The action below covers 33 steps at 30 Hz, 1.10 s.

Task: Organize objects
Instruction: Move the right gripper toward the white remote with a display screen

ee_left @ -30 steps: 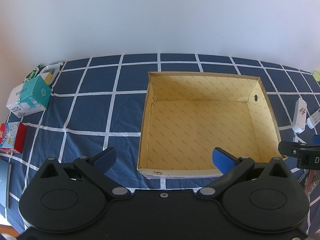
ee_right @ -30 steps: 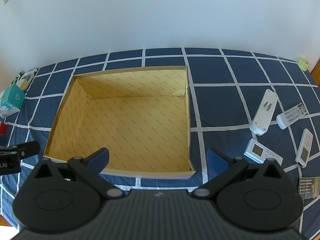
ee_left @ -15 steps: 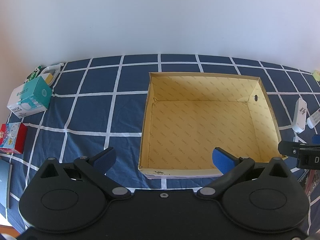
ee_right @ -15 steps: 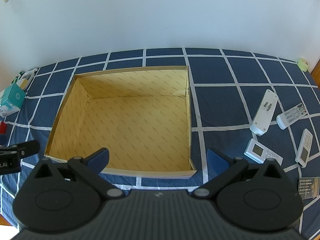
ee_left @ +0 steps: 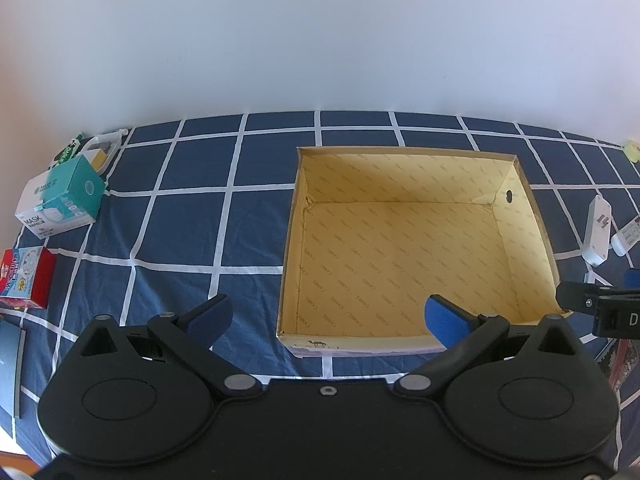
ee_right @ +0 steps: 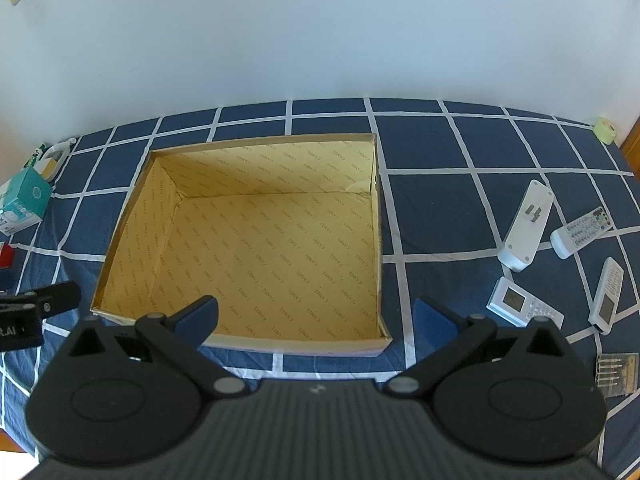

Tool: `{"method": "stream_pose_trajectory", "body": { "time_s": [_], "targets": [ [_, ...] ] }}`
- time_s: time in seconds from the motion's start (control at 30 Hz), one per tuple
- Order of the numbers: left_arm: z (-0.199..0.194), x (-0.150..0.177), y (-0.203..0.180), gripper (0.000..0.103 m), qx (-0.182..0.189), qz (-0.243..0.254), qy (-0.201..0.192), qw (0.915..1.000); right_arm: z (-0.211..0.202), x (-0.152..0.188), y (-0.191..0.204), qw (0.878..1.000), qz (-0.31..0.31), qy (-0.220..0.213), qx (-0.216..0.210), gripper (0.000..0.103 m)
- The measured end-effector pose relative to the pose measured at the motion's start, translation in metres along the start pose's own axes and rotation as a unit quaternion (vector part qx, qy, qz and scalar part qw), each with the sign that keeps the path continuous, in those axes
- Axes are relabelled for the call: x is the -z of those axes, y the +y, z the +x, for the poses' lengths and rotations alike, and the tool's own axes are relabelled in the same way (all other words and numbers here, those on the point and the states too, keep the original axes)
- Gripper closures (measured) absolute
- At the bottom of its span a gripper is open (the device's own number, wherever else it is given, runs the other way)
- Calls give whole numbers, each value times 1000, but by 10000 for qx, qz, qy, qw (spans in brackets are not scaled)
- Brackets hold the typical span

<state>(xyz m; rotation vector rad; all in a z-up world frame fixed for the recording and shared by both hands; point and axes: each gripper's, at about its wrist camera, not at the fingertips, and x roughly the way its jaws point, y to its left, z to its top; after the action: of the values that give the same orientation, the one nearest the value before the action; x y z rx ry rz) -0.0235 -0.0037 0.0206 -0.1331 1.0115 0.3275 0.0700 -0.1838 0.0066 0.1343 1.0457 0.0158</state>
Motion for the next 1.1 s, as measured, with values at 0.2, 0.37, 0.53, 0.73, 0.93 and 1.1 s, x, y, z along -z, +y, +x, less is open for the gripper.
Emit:
{"method": "stream_pose_trajectory", "body": {
  "time_s": [0.2,0.37,0.53,0.73,0.93,1.1],
  "targets": [
    [-4,2,-4,0,13,-27,-29,10000,-3,2,-2,10000,44,-37,21,0],
    [-9,6,-13,0,78,43,-46,10000,-10,8,-5,9999,121,-81,65,0],
    [-12,11,-28,0,214,214,-26,9995,-19,18,-18,9991,349,-173,145,0],
    [-15,16,-52,0,390,515,15,9979,-30,34,-42,9965,747,-229,308,0],
    [-11,18,-82,0,574,807,87,9950,-39,50,-68,9921,1107,-253,525,0],
    [-3,17,-113,0,764,991,204,9919,-45,62,-96,9872,1406,-242,710,0]
  ]
}}
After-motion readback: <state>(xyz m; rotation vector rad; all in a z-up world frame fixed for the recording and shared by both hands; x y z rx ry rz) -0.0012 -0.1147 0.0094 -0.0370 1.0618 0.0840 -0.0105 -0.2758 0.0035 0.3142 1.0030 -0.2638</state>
